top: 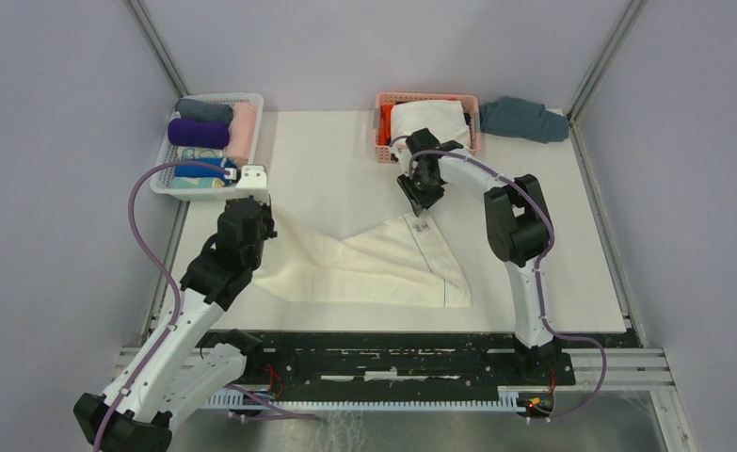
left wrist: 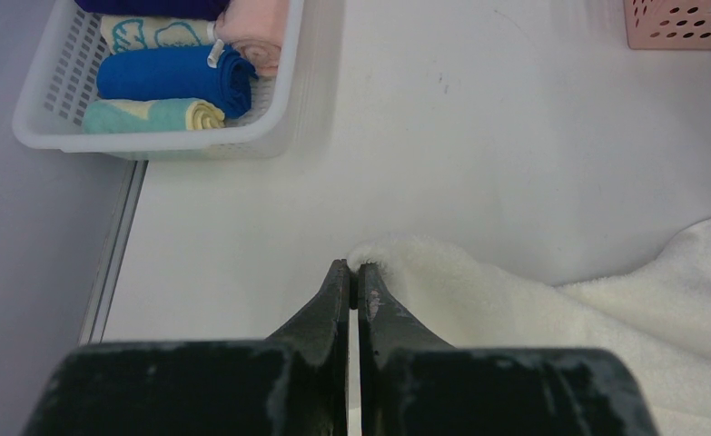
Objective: Roll the towels
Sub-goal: Flatten out the towel at the center of the board.
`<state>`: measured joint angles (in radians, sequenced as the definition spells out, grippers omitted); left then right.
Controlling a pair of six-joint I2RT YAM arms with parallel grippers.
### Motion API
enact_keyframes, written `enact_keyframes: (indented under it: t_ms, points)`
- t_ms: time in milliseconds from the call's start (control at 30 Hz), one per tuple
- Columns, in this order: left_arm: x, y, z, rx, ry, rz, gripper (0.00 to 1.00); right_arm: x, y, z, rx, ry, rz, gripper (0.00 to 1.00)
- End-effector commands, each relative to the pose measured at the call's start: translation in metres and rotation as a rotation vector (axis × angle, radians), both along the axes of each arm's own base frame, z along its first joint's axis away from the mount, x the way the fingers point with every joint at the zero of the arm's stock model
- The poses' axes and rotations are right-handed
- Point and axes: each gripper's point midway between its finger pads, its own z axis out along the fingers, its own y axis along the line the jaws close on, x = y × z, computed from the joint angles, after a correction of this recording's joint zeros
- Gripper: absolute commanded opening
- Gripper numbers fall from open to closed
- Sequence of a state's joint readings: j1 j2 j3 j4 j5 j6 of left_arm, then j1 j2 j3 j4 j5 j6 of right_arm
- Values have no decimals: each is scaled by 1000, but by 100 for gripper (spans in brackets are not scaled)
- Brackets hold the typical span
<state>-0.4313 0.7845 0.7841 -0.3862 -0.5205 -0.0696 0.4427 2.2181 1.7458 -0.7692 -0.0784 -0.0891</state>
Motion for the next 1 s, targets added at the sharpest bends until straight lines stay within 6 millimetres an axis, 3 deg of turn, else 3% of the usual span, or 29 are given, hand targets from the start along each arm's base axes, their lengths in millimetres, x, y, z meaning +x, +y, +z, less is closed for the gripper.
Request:
enact_keyframes:
  t_ms: [0, 100, 200, 333, 400, 533, 667, 833, 967]
  points:
    - [5, 1, 15, -7, -63, 6, 3, 0, -6, -17, -45, 46, 16, 43]
    - [5, 2, 15, -5, -64, 9, 3, -1, -9, -24, -64, 55, 19, 36]
    - [6, 4, 16, -10, -70, 24, 3, 1, -16, -22, -91, 44, 14, 22]
    - [9, 7, 16, 1, -77, 48, 3, 15, -36, 3, -124, -39, -39, 1]
    - [11, 11, 19, 14, -82, 76, 3, 23, -52, 21, -141, -95, -86, 0]
    - [17, 13, 26, 18, -93, 103, 3, 35, -88, 72, -184, -232, -197, 0]
    - [23, 16, 51, 10, -148, 125, 3, 33, -124, 137, -196, -386, -307, 0]
    - [23, 22, 100, 5, -261, 131, 3, 14, -155, 212, -164, -547, -401, 0]
    - [15, 24, 146, -12, -358, 112, 3, -12, -169, 264, -135, -661, -437, 0]
